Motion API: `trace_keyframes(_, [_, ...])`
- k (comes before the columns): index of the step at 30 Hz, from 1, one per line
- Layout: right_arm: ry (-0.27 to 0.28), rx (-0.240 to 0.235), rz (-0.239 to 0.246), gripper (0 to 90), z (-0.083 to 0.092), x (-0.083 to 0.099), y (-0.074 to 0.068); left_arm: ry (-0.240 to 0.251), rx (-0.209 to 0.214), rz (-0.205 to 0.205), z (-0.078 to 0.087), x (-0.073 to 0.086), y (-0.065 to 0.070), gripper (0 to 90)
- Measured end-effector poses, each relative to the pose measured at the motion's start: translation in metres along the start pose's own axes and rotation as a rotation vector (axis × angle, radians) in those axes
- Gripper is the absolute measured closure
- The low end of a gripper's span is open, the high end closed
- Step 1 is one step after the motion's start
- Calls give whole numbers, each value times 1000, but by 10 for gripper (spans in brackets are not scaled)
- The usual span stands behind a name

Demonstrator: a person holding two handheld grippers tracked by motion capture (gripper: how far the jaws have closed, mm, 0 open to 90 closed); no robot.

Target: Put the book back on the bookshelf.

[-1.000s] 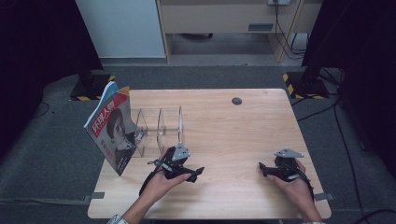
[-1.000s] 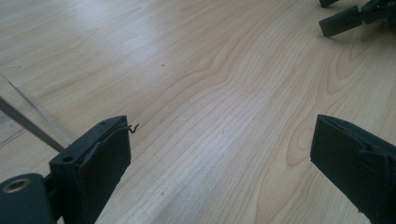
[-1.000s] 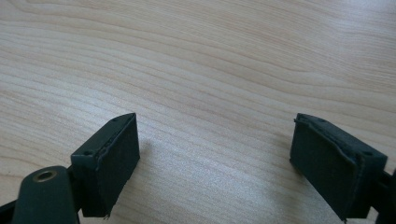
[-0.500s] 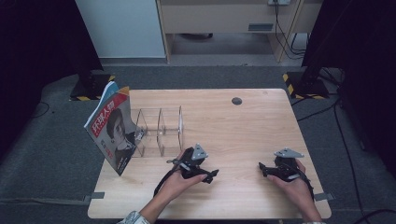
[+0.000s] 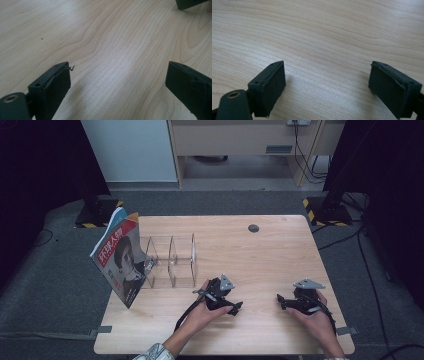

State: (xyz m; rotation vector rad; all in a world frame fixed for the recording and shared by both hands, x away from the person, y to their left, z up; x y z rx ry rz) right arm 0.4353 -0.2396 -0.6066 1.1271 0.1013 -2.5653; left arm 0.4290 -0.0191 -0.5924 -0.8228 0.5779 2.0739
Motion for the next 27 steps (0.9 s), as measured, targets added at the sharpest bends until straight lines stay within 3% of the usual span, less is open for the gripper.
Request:
trace_keyframes(2, [-1, 0, -3, 142, 0, 0, 0, -1, -9, 16, -5, 0, -4, 56])
trace_keyframes(7, [-1, -1, -1, 140, 0, 0, 0, -45, -33, -12, -11, 7, -7, 56])
trace_keyframes(15, [0, -2, 0, 140, 0, 0, 0, -19, -33, -9, -10, 9, -15, 52])
trace_keyframes(27, [1, -1, 1, 138, 0, 0, 0, -32, -54, 2, -10, 10, -18, 8])
Point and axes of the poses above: each handheld gripper's, and its own axes: z roughly backward along the jaws, x roughly out of its underside, y roughly to its right, the point moved 10 cm from there along -z, roughly forward along the jaws, and after that the axes turned 6 degrees about x, right-handed, at the moved point
